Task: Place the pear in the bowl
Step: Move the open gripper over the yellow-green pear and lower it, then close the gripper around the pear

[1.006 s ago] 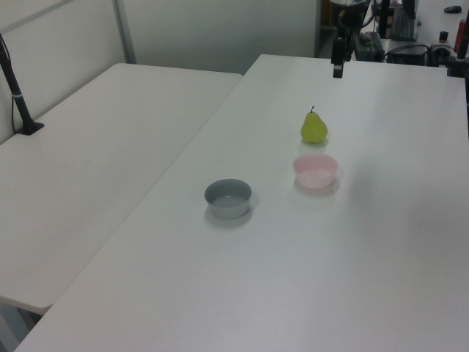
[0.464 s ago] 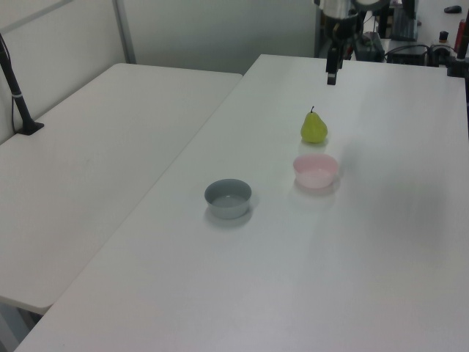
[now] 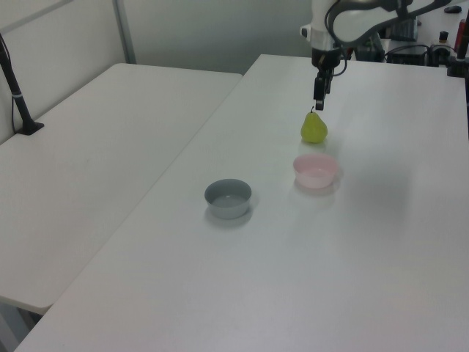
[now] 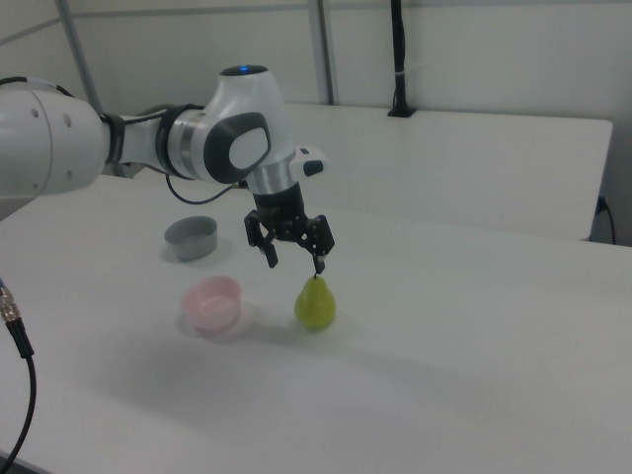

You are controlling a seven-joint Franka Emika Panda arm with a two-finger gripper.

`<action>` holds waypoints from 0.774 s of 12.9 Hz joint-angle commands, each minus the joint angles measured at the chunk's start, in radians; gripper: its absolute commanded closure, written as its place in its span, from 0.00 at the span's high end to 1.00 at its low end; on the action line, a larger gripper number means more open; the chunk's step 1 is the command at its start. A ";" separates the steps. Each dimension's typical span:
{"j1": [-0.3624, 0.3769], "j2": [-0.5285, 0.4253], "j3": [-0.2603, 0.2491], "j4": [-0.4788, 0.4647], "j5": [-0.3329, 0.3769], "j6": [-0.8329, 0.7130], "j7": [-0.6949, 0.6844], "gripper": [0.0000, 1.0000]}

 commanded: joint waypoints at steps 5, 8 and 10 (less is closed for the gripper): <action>0.005 0.119 -0.004 -0.008 -0.035 0.171 -0.021 1.00; 0.005 0.143 -0.004 -0.008 -0.033 0.200 -0.018 0.73; 0.004 0.142 -0.004 -0.008 -0.033 0.200 -0.024 0.48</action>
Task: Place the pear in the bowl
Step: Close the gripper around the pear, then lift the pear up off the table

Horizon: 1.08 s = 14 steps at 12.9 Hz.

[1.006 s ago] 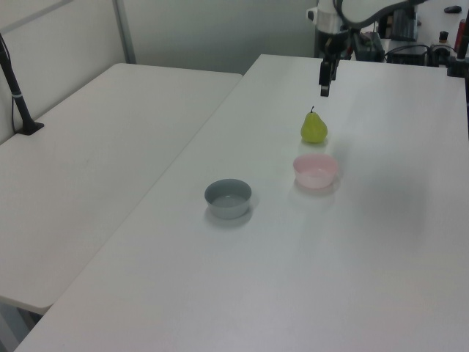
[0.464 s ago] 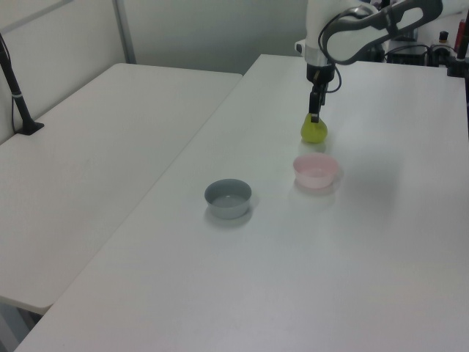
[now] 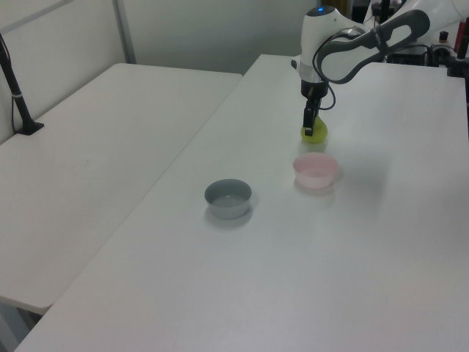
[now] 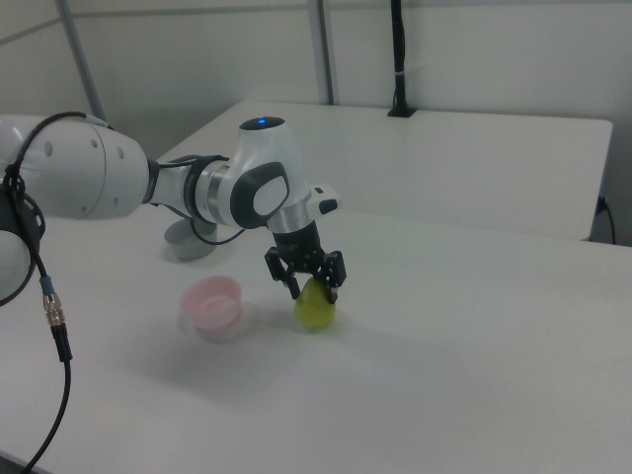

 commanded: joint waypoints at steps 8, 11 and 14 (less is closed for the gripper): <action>-0.017 -0.115 -0.003 0.051 0.004 -0.123 -0.019 0.25; -0.014 -0.154 0.001 0.146 0.019 -0.293 -0.012 0.25; 0.030 -0.215 0.028 0.143 0.048 -0.413 -0.004 0.26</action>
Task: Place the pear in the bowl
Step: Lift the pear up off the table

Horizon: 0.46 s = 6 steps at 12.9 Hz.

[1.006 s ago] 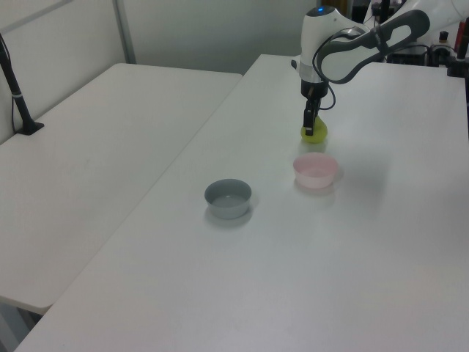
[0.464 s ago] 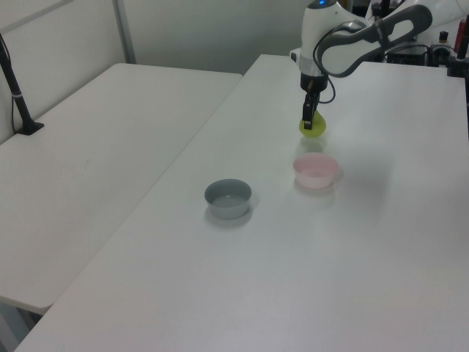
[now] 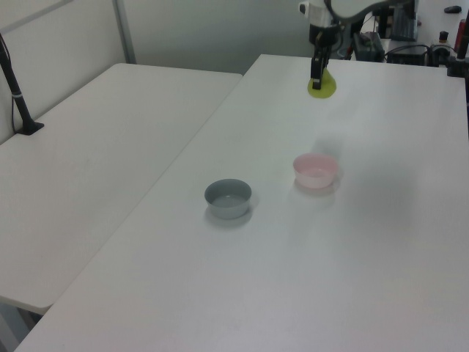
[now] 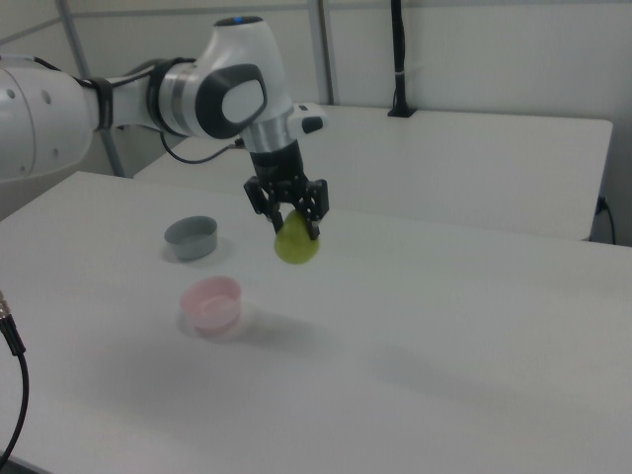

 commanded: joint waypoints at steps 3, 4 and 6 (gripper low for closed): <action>0.166 -0.055 0.022 -0.036 0.025 -0.139 0.093 0.26; 0.198 -0.050 0.022 -0.063 0.025 -0.134 0.099 0.26; 0.230 -0.038 0.022 -0.093 0.023 -0.125 0.101 0.26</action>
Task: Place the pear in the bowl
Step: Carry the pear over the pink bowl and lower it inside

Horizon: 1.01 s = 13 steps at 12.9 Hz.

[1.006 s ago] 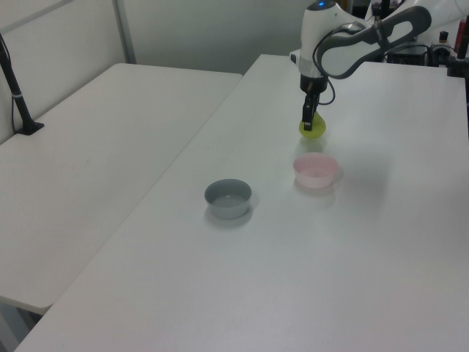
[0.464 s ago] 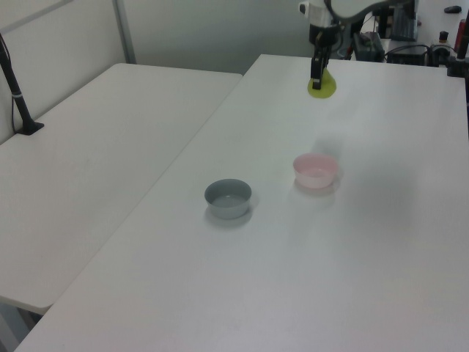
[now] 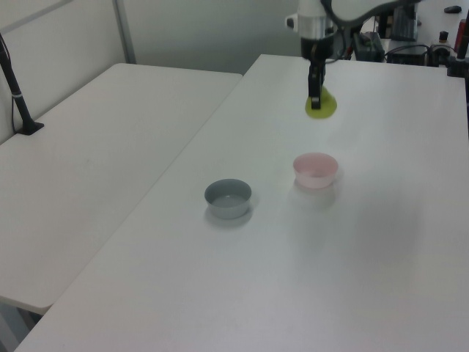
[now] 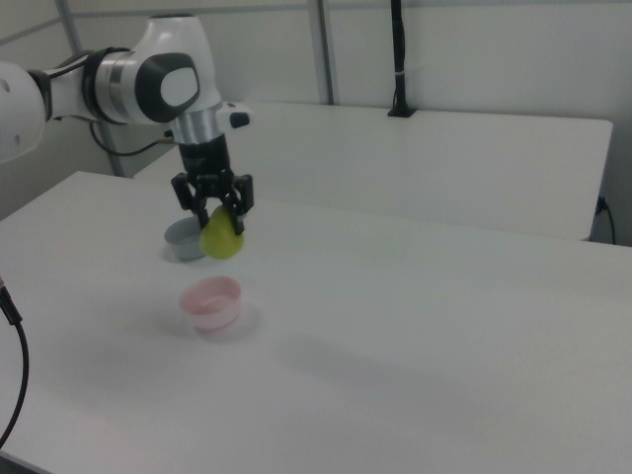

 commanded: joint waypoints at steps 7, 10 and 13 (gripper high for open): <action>0.074 0.045 -0.010 -0.154 0.005 0.154 0.034 0.27; 0.075 0.063 -0.010 -0.164 0.005 0.187 0.032 0.30; 0.078 0.089 -0.010 -0.161 0.002 0.196 0.034 0.48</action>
